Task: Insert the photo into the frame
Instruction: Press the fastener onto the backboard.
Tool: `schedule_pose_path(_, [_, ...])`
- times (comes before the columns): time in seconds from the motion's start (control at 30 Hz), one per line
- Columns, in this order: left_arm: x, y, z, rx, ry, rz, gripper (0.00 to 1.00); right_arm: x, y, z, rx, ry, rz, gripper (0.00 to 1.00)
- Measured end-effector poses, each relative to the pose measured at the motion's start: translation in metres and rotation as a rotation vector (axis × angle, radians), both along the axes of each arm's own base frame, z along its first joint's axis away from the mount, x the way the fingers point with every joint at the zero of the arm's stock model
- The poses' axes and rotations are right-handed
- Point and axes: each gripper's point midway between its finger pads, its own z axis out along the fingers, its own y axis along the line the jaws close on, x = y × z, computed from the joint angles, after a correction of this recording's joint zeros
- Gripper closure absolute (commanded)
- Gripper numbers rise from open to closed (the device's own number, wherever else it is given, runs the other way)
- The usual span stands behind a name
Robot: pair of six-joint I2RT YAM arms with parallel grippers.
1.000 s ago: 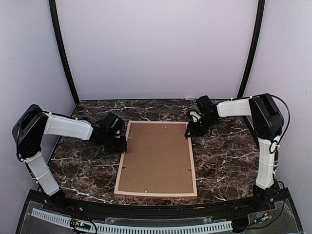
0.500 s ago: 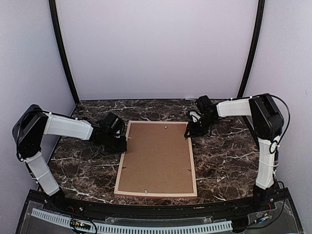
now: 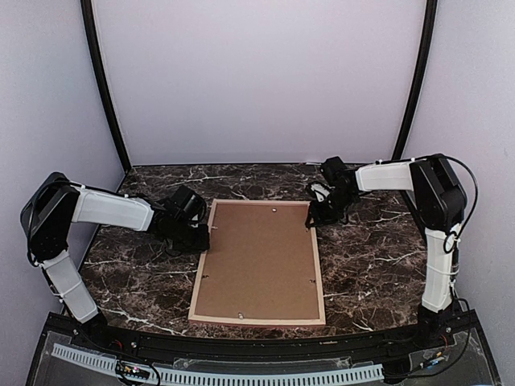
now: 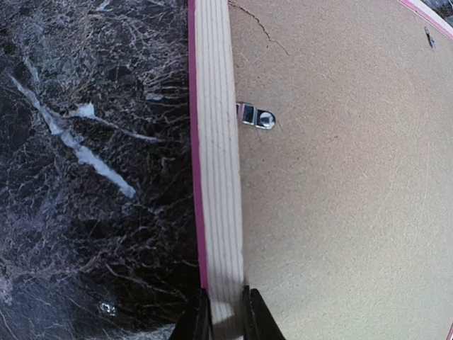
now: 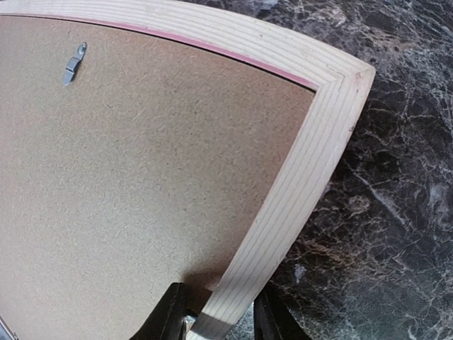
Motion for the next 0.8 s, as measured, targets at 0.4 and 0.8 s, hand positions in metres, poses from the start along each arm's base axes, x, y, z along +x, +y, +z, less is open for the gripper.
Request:
schedule_pose_path(0.4, [-0.0014,-0.0018,0.0000,-0.004,0.004,-0.007,1.00,-0.0041,-0.0027,-0.0002,-0.010,0.006,0.100,0.67])
schedule_pose_path(0.8, [-0.0026,-0.0035,0.0006,-0.008,0.010,-0.012,1.00,-0.0055,-0.0086,0.0006,-0.019,0.024,0.196,0.64])
